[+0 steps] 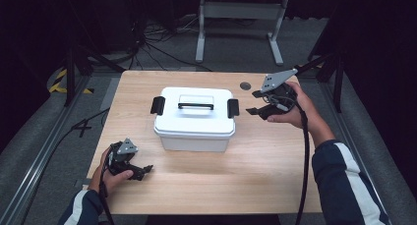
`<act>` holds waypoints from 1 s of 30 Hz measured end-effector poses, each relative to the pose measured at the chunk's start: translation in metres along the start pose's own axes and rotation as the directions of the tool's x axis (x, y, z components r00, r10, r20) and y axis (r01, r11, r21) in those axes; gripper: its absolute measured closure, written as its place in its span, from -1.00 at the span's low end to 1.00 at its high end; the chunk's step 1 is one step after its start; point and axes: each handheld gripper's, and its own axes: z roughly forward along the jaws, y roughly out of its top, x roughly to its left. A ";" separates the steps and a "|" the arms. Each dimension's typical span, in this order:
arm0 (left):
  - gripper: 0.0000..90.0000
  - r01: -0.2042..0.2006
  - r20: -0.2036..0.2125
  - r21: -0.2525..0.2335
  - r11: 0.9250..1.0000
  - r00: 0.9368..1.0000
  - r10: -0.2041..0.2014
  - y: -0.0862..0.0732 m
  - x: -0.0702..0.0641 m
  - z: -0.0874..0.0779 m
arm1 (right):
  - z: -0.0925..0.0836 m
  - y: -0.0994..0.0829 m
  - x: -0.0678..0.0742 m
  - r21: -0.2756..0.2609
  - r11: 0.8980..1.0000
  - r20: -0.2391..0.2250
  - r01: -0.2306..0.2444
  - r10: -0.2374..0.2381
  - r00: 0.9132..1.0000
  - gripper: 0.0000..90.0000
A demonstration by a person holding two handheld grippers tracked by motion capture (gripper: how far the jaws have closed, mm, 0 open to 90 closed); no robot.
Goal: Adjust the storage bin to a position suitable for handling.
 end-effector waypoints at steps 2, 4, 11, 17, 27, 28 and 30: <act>-0.99 0.000 0.000 0.000 1.000 1.000 0.000 0.000 0.000 0.000 | 0.001 0.005 0.001 0.001 1.000 -0.002 0.008 -0.008 1.000 -0.15; -0.99 0.001 0.000 0.000 1.000 1.000 -0.001 0.000 0.000 0.000 | 0.004 0.010 0.003 0.006 1.000 -0.006 0.020 -0.020 1.000 -0.15; -0.99 0.001 -0.002 -0.002 1.000 1.000 -0.001 0.000 0.000 0.000 | 0.013 0.025 0.007 0.016 0.999 -0.030 0.052 -0.051 0.998 -0.15; -0.99 0.000 -0.002 -0.001 1.000 1.000 0.000 0.000 0.000 0.000 | 0.025 0.039 0.013 0.021 0.996 -0.052 0.092 -0.091 0.995 -0.11; -0.99 0.001 -0.002 -0.001 1.000 1.000 -0.001 0.000 0.000 0.000 | 0.043 0.060 0.023 0.050 0.988 -0.087 0.147 -0.143 0.986 -0.06; -0.99 0.000 -0.002 -0.001 1.000 1.000 0.000 0.000 0.000 0.000 | 0.045 0.062 0.024 0.050 0.987 -0.092 0.151 -0.146 0.985 -0.05; -0.99 0.000 -0.002 -0.001 1.000 1.000 0.000 0.000 0.000 0.000 | 0.049 0.066 0.025 0.059 0.985 -0.096 0.163 -0.157 0.983 -0.04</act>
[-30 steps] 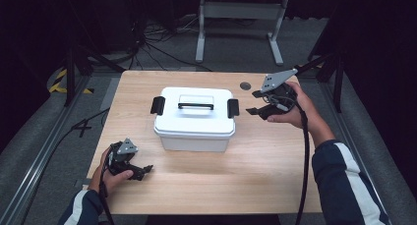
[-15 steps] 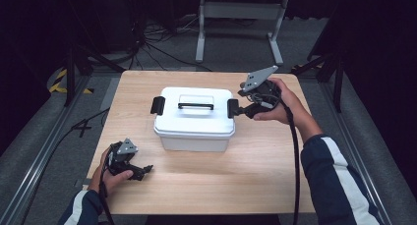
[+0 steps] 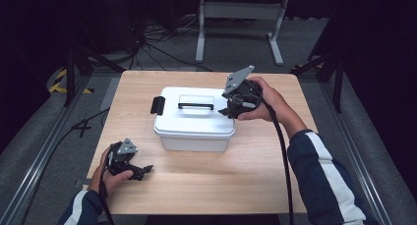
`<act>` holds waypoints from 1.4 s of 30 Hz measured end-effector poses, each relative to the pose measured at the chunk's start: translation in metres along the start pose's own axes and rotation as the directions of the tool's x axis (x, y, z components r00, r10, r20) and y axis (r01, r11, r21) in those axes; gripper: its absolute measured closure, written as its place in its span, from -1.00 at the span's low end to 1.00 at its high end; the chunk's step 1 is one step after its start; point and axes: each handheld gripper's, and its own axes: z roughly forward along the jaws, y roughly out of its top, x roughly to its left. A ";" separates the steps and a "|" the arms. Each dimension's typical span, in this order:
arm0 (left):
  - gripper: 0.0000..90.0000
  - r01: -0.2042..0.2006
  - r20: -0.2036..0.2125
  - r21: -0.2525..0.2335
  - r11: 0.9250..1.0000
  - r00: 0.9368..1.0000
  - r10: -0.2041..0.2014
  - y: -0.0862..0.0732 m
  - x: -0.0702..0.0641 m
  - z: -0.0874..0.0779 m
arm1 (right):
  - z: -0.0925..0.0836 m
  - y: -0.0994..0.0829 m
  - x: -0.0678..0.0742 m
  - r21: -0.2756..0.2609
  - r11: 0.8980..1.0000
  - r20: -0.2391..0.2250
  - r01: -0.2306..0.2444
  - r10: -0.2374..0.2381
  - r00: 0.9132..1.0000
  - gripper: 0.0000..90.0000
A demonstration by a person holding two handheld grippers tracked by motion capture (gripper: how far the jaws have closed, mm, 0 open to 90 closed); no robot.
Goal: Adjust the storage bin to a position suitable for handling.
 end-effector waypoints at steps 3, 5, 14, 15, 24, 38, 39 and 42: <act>-0.99 0.000 0.000 0.000 1.000 1.000 0.000 0.000 0.000 0.000 | 0.006 0.005 0.000 0.015 1.000 -0.002 0.008 -0.008 1.000 -0.03; -0.99 0.001 0.000 0.000 1.000 1.000 -0.001 0.000 0.000 0.000 | 0.009 0.008 -0.001 0.018 1.000 -0.011 0.010 -0.010 1.000 -0.02; -0.99 0.001 0.000 0.000 1.000 1.000 -0.001 0.000 0.000 0.000 | 0.024 0.024 0.000 0.051 0.998 -0.030 0.040 -0.038 0.999 0.04; -0.99 0.001 0.000 0.000 1.000 1.000 -0.001 0.000 0.000 0.000 | 0.025 0.026 0.000 0.052 0.997 -0.034 0.049 -0.047 0.998 0.04; -0.99 0.001 0.000 0.000 1.000 1.000 -0.001 0.000 0.000 0.000 | 0.039 0.038 0.001 0.110 0.990 -0.046 0.092 -0.088 0.995 0.22; -0.99 0.001 0.000 0.000 1.000 1.000 -0.001 0.000 0.000 0.000 | 0.045 0.051 0.005 0.153 0.973 -0.033 0.171 -0.168 0.985 0.84; -0.99 0.001 0.000 0.000 1.000 1.000 -0.001 0.000 0.000 0.000 | 0.045 0.052 0.006 0.149 0.973 -0.033 0.174 -0.171 0.985 0.85; -0.99 0.003 0.003 0.002 1.000 1.000 -0.003 0.000 0.000 0.000 | 0.046 0.054 0.007 0.148 0.970 -0.027 0.192 -0.190 0.981 0.87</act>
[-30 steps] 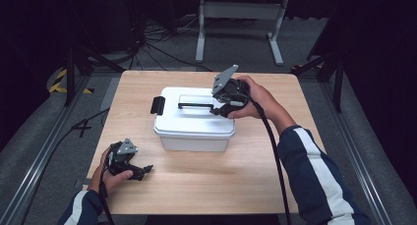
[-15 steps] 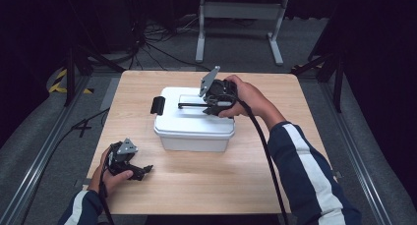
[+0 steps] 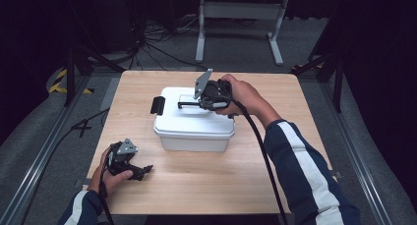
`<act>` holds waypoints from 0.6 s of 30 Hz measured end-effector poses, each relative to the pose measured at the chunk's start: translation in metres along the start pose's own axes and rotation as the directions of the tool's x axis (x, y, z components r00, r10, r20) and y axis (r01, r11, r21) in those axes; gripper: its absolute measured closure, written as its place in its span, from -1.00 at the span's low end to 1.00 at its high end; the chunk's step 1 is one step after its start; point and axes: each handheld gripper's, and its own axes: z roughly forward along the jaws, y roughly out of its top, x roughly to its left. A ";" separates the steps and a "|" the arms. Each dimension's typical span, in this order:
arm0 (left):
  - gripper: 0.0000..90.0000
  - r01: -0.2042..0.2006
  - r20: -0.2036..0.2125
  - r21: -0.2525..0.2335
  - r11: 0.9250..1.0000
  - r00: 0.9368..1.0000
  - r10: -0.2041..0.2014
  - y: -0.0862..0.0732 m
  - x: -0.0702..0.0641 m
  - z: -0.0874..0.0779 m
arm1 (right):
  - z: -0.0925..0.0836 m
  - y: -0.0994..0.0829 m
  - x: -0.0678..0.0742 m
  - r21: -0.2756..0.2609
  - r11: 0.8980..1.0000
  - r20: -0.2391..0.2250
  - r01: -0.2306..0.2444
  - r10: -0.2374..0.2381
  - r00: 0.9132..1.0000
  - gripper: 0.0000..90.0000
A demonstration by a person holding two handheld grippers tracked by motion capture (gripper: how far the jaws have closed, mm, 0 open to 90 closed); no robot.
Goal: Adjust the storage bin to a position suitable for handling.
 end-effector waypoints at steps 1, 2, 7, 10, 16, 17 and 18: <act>-0.99 0.000 0.000 0.000 1.000 1.000 0.000 0.000 0.000 0.000 | 0.000 0.000 0.000 0.000 1.000 0.000 0.000 0.000 1.000 0.87; -0.99 -0.002 -0.002 -0.002 1.000 1.000 0.002 0.000 0.000 0.000 | 0.000 0.000 0.000 -0.006 1.000 0.000 0.008 -0.008 1.000 0.88; -0.99 -0.008 -0.005 -0.002 1.000 1.000 0.008 0.000 0.001 0.000 | -0.001 -0.001 -0.001 -0.015 1.000 -0.002 0.011 -0.011 1.000 0.88; -0.99 -0.009 -0.005 -0.003 1.000 1.000 0.009 0.000 0.001 0.000 | -0.004 0.000 -0.001 -0.021 1.000 0.007 0.017 -0.016 1.000 0.88; -0.99 -0.003 -0.004 -0.003 1.000 1.000 0.003 0.000 0.000 0.000 | -0.012 0.000 -0.005 -0.058 0.998 0.022 0.021 -0.019 1.000 0.88; -0.99 -0.003 -0.004 -0.003 1.000 1.000 0.003 0.000 0.000 0.000 | -0.013 -0.001 -0.005 -0.063 0.998 0.023 0.023 -0.022 0.999 0.88; -0.99 -0.003 -0.004 -0.003 1.000 1.000 0.003 0.000 0.000 0.000 | -0.014 -0.001 -0.005 -0.068 0.997 0.024 0.026 -0.024 0.999 0.88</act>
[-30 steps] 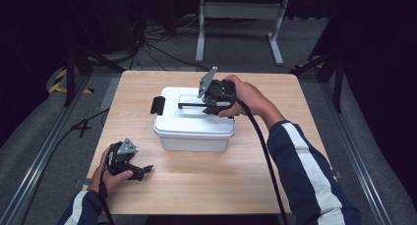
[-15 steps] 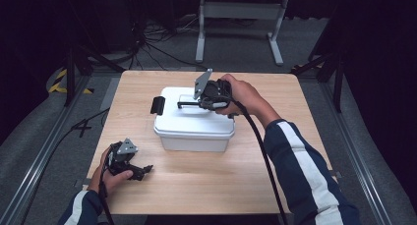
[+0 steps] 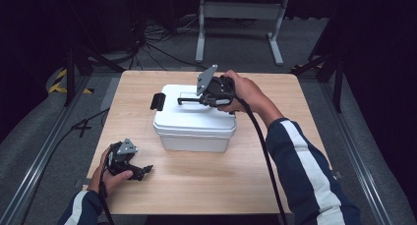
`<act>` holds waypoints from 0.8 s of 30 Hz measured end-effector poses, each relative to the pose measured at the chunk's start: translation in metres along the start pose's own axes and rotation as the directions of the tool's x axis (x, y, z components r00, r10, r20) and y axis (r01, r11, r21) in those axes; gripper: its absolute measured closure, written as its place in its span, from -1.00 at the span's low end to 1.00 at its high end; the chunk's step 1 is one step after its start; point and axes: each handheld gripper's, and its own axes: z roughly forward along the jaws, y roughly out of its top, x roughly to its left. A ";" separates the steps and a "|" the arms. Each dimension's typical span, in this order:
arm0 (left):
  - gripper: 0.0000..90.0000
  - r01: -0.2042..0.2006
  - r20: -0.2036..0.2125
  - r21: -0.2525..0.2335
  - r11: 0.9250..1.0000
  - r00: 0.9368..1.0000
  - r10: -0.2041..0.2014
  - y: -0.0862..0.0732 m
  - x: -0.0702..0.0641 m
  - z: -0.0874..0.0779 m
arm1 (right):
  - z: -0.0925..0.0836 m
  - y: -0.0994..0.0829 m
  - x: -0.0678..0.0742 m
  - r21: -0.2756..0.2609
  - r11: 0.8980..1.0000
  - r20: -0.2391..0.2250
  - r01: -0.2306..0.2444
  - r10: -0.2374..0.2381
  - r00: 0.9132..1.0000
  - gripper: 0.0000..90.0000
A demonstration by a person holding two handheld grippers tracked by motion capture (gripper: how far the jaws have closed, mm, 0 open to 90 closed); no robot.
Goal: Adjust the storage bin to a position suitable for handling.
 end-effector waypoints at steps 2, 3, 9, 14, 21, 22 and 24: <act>-0.99 0.000 0.000 0.000 1.000 1.000 0.000 0.000 0.000 0.000 | -0.003 -0.001 0.001 -0.003 1.000 0.004 0.000 0.000 1.000 0.88; -0.99 0.000 0.000 0.000 1.000 1.000 0.000 0.000 0.000 0.000 | -0.004 -0.001 0.001 -0.003 1.000 0.004 -0.003 0.003 1.000 0.88; -0.99 -0.004 -0.001 0.001 1.000 1.000 0.004 0.000 0.000 0.000 | -0.016 -0.005 0.000 -0.004 1.000 0.018 -0.009 0.009 1.000 0.88; -0.99 -0.005 0.001 0.005 1.000 1.000 0.005 0.000 0.000 -0.001 | -0.027 -0.013 -0.001 -0.020 1.000 0.035 -0.017 0.018 0.999 0.88; -0.99 -0.004 0.001 0.005 1.000 1.000 0.004 0.000 0.000 -0.001 | -0.042 -0.025 0.000 -0.029 0.999 0.054 -0.033 0.035 0.998 0.88; -0.99 0.000 0.004 0.008 1.000 1.000 0.000 0.000 0.000 -0.001 | -0.044 -0.027 0.000 -0.035 0.999 0.057 -0.039 0.041 0.998 0.88; -0.99 0.000 0.002 0.008 1.000 1.000 0.000 0.000 0.000 -0.001 | -0.048 -0.032 0.001 -0.038 0.998 0.060 -0.042 0.044 0.997 0.88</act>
